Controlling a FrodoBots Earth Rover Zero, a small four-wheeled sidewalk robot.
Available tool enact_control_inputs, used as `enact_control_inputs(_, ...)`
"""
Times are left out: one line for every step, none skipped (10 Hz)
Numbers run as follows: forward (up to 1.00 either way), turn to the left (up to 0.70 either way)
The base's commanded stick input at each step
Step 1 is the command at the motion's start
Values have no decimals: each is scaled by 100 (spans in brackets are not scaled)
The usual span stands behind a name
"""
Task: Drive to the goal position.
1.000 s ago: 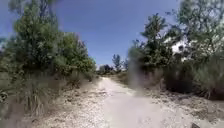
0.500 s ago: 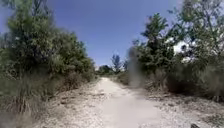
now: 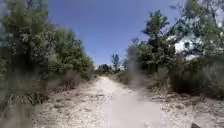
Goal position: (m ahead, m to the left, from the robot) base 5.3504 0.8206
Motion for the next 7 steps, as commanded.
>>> enact_control_inputs(45,2)
enact_control_inputs(45,2)
enact_control_inputs(45,2)
enact_control_inputs(45,2)
enact_control_inputs(45,2)
enact_control_inputs(45,2)
enact_control_inputs(45,2)
